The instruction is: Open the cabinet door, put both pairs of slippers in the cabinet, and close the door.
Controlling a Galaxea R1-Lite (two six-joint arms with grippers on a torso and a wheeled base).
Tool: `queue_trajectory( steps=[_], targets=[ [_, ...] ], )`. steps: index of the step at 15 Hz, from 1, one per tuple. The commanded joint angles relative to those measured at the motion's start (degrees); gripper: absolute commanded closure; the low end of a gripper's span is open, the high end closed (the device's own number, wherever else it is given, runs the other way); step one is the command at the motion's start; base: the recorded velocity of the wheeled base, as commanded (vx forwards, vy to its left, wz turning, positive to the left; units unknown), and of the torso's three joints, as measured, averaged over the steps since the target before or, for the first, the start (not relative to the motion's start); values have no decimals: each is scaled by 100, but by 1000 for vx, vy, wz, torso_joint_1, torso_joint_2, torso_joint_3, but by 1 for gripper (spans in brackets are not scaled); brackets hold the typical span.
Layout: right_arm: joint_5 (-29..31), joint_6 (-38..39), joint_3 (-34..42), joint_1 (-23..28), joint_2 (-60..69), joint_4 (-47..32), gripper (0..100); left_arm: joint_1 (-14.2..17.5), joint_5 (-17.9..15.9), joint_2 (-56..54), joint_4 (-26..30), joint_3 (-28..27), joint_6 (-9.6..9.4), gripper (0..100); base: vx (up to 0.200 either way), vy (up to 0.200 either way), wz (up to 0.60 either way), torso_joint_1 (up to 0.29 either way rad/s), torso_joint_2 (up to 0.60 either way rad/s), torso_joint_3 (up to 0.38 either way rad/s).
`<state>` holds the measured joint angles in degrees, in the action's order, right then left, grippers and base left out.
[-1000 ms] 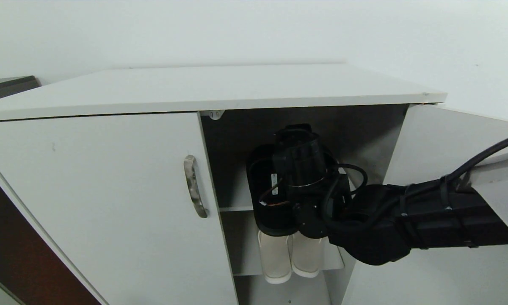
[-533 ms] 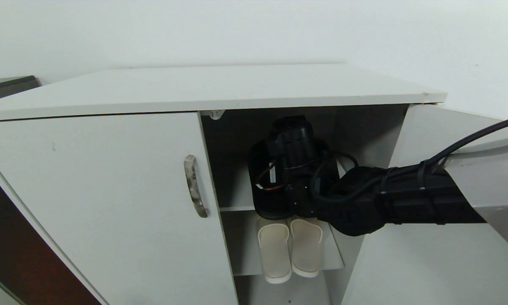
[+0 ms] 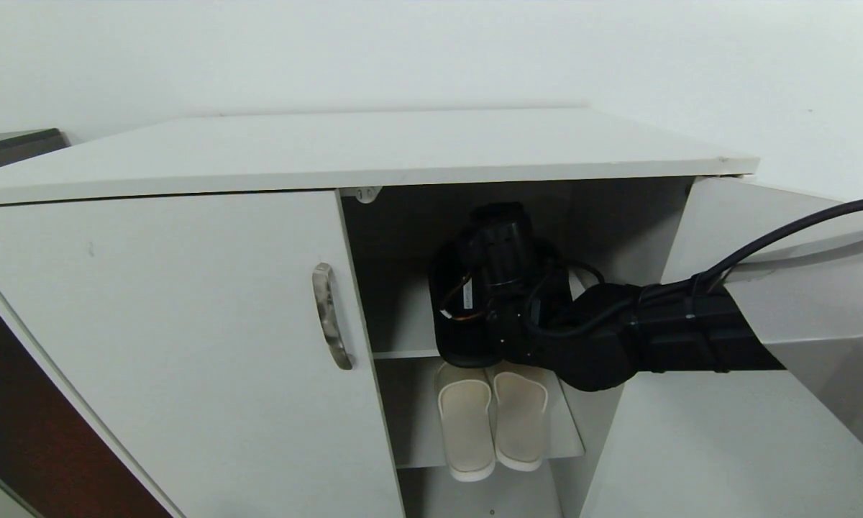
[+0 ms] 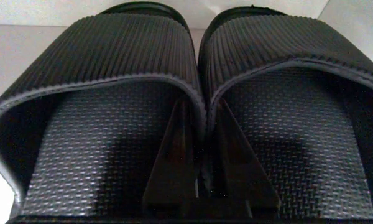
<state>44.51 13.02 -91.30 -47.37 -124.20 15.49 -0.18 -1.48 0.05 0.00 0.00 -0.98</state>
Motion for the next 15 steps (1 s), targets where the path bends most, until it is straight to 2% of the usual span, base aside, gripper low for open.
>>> queue_trajectory(
  steps=[1,3,4,7,10,13,15],
  targets=[
    [-4,-1,-2,0,-52,6,100,1,-2,4,0,0,1,100,0,0,0,0,0,0],
    [-4,-1,15,0,-61,6,100,1,-2,4,0,0,10,100,0,0,0,0,0,0],
    [-4,-1,24,0,-69,6,0,1,-2,4,0,0,18,100,0,0,0,0,0,0],
    [-4,-1,86,0,-52,6,0,1,-2,4,0,0,27,100,0,0,0,0,0,0],
    [14,8,534,-123,291,33,0,1,-2,4,0,0,27,100,0,0,0,0,0,0],
    [120,25,1448,-448,1082,252,0,1,-2,4,0,0,18,100,0,0,0,0,0,0],
    [128,25,2160,-853,1662,446,0,1,-2,4,0,0,27,100,0,0,0,0,0,0]
  ],
)
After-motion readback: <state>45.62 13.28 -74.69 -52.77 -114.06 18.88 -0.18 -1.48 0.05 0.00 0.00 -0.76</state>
